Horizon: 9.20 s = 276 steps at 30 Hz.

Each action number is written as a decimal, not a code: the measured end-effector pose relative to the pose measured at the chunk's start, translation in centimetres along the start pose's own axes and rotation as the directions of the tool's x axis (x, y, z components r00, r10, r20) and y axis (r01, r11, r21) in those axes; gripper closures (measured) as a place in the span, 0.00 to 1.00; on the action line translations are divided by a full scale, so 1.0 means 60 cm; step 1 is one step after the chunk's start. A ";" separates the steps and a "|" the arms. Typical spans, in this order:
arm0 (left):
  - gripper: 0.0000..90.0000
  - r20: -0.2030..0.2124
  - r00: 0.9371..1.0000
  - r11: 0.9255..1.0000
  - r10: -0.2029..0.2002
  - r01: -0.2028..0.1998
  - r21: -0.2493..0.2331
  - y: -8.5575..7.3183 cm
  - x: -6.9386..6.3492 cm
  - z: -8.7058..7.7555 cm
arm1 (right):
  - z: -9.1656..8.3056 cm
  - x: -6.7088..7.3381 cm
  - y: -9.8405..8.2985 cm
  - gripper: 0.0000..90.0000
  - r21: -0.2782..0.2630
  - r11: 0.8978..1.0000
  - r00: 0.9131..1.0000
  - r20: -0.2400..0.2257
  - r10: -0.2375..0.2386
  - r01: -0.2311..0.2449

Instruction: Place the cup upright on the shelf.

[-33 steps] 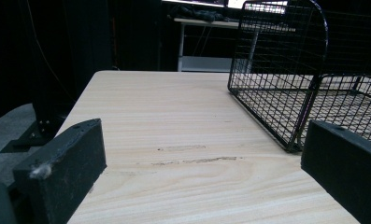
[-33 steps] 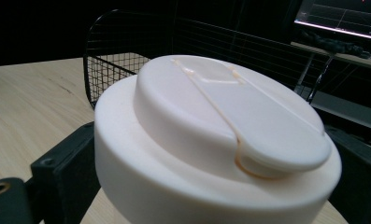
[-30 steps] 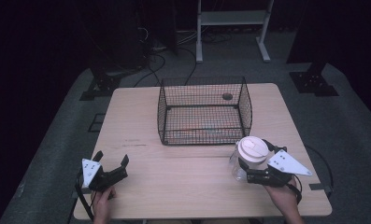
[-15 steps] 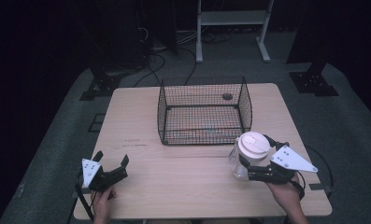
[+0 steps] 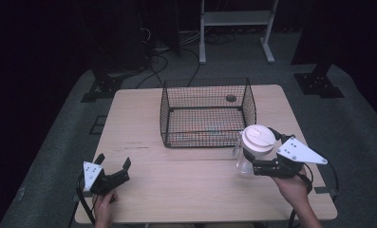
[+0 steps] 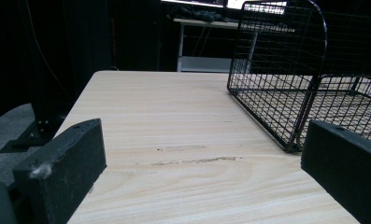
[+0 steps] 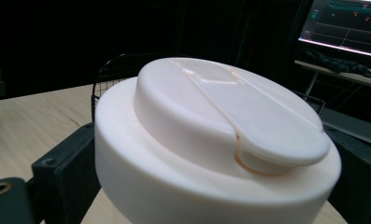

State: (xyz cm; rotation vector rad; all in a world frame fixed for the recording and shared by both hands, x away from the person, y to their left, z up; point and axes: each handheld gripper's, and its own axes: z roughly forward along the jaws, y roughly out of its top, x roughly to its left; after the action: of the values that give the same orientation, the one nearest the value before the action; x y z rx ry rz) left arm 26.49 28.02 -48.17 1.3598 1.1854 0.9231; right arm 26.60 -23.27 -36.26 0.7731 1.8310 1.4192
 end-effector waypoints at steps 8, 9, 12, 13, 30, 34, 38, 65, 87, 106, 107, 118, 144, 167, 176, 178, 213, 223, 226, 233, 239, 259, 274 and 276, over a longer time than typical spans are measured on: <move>0.00 0.002 1.000 1.000 -0.002 0.002 -0.001 0.000 0.001 0.000 | 0.014 -0.004 0.027 0.05 0.009 1.000 1.000 -0.016 -0.012 0.012; 0.00 0.002 1.000 1.000 -0.002 0.002 -0.001 0.000 0.001 0.000 | 0.014 -0.004 0.027 0.05 0.009 1.000 1.000 -0.016 -0.012 0.012; 0.00 0.003 1.000 1.000 -0.001 0.001 -0.002 0.000 0.000 0.000 | 0.019 -0.004 0.044 0.05 0.009 1.000 0.999 -0.024 -0.026 0.026; 0.00 0.004 1.000 1.000 -0.001 0.001 -0.002 0.000 0.000 0.000 | 0.020 -0.005 0.048 0.05 0.007 1.000 0.999 -0.025 -0.028 0.028; 0.00 0.007 1.000 1.000 -0.003 0.003 -0.003 0.000 0.001 0.000 | 0.047 -0.010 0.105 0.05 -0.008 0.999 0.997 -0.048 -0.053 0.053; 0.00 0.006 1.000 1.000 -0.003 0.003 -0.004 0.000 0.000 0.000 | 0.054 -0.011 0.116 0.05 -0.011 0.998 0.997 -0.046 -0.063 0.063; 0.00 0.006 1.000 1.000 -0.004 0.004 -0.004 0.000 0.001 0.000 | 0.062 -0.014 0.129 0.05 -0.016 0.998 0.997 -0.050 -0.063 0.062; 0.00 0.006 1.000 1.000 -0.009 0.009 -0.009 0.000 0.001 -0.001 | 0.123 -0.015 0.193 0.05 -0.018 0.993 0.991 -0.056 -0.121 0.120; 0.00 0.011 1.000 1.000 -0.015 0.015 -0.016 0.000 0.002 -0.001 | 0.215 -0.034 0.198 0.05 -0.030 0.996 0.996 -0.030 -0.082 0.081; 0.00 0.014 1.000 1.000 -0.017 0.018 -0.017 0.000 0.003 -0.001 | 0.302 -0.058 0.165 0.05 -0.016 1.000 1.000 0.016 -0.006 0.006; 0.00 0.015 1.000 1.000 -0.018 0.018 -0.017 0.000 0.003 -0.002 | 0.306 -0.058 0.163 0.05 -0.015 1.000 1.000 0.017 -0.003 0.003; 0.00 0.015 1.000 1.000 -0.016 0.016 -0.016 0.000 0.004 -0.002 | 0.341 -0.066 0.125 0.05 0.024 1.000 0.999 0.036 0.013 -0.014; 0.00 0.019 1.000 1.000 -0.020 0.021 -0.020 0.000 0.004 -0.002 | 0.407 -0.070 0.055 0.05 0.076 0.997 0.998 0.050 0.024 -0.027; 0.00 0.020 1.000 1.000 -0.021 0.022 -0.020 0.000 0.004 -0.002 | 0.441 -0.067 0.020 0.04 0.195 0.981 0.999 0.042 0.002 -0.010; 0.00 0.020 1.000 1.000 -0.018 0.018 -0.020 0.000 0.004 -0.002 | 0.437 -0.069 0.020 0.04 0.207 0.978 1.000 0.031 -0.004 -0.003; 0.00 0.020 1.000 1.000 -0.019 0.019 -0.020 0.000 0.004 -0.002 | 0.437 -0.068 0.021 0.04 0.209 0.978 1.000 0.031 -0.003 -0.003; 0.00 0.022 1.000 1.000 -0.013 0.013 -0.019 -0.001 0.002 -0.003 | 0.426 -0.073 0.034 0.03 0.164 0.986 0.999 0.035 0.019 -0.024; 0.00 0.021 1.000 1.000 -0.012 0.012 -0.020 0.000 0.002 -0.002 | 0.409 -0.076 0.053 0.03 0.100 0.994 0.998 0.043 0.048 -0.052; 0.00 0.019 1.000 1.000 -0.011 0.011 -0.020 0.000 0.002 -0.002 | 0.404 -0.077 0.058 0.03 0.090 0.994 0.997 0.042 0.061 -0.064; 0.00 0.021 1.000 1.000 -0.008 0.008 -0.020 0.000 0.001 -0.002 | 0.380 -0.085 0.072 0.03 0.079 0.994 0.997 0.038 0.074 -0.076; 0.00 0.021 1.000 1.000 -0.010 0.010 -0.023 -0.001 0.001 -0.003 | 0.367 -0.082 0.082 0.03 0.074 0.995 0.997 0.032 0.068 -0.070; 0.00 0.017 1.000 1.000 -0.002 0.003 -0.023 -0.001 0.000 -0.003 | 0.325 -0.085 0.097 0.03 0.070 0.996 0.999 0.014 0.050 -0.051; 0.00 0.016 1.000 1.000 0.001 -0.001 -0.023 -0.001 -0.001 -0.003 | 0.290 -0.099 0.079 0.03 0.078 0.995 0.998 0.024 0.065 -0.067; 0.00 0.017 1.000 1.000 0.002 -0.001 -0.023 -0.001 -0.001 -0.003 | 0.284 -0.100 0.078 0.03 0.074 0.995 0.998 0.025 0.064 -0.066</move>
State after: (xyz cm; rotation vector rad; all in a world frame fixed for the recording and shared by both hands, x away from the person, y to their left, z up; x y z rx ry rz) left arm 26.29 27.99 -48.20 1.3477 1.1582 0.9220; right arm 44.07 -17.33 -33.62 0.8902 1.8657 1.3829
